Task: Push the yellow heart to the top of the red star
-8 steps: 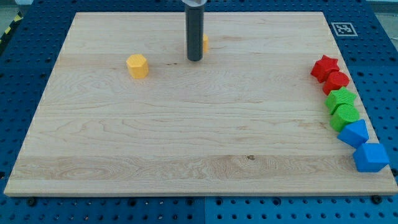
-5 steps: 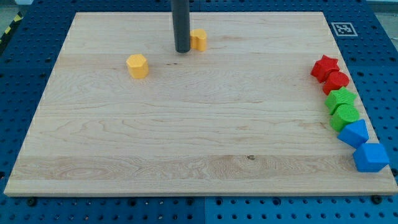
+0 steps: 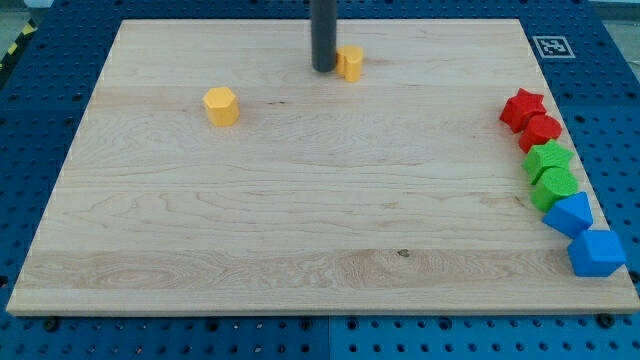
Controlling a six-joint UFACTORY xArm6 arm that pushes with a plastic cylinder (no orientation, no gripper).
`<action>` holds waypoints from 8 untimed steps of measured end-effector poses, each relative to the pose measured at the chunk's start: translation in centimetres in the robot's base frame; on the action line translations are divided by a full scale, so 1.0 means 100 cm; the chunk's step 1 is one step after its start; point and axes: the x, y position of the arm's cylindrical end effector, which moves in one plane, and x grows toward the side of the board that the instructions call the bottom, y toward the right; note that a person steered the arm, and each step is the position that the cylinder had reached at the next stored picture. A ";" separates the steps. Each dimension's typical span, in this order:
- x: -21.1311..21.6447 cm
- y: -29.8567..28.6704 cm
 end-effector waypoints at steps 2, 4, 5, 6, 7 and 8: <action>0.004 0.033; 0.004 0.079; 0.004 0.079; 0.004 0.102; 0.004 0.113; 0.011 0.140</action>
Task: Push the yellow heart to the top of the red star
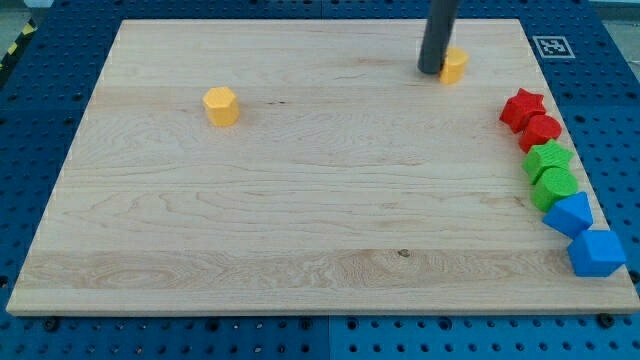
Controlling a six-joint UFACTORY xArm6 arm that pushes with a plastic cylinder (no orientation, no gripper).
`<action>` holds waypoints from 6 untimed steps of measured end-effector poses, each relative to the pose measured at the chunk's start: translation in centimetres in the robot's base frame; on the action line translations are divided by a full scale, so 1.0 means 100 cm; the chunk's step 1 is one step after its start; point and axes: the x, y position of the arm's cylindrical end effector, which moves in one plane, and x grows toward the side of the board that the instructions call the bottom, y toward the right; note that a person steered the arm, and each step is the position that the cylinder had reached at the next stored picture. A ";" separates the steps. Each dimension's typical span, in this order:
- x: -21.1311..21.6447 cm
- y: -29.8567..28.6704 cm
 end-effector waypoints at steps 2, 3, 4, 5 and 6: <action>-0.014 -0.001; -0.019 0.013; 0.009 0.031; 0.009 0.034; 0.009 0.049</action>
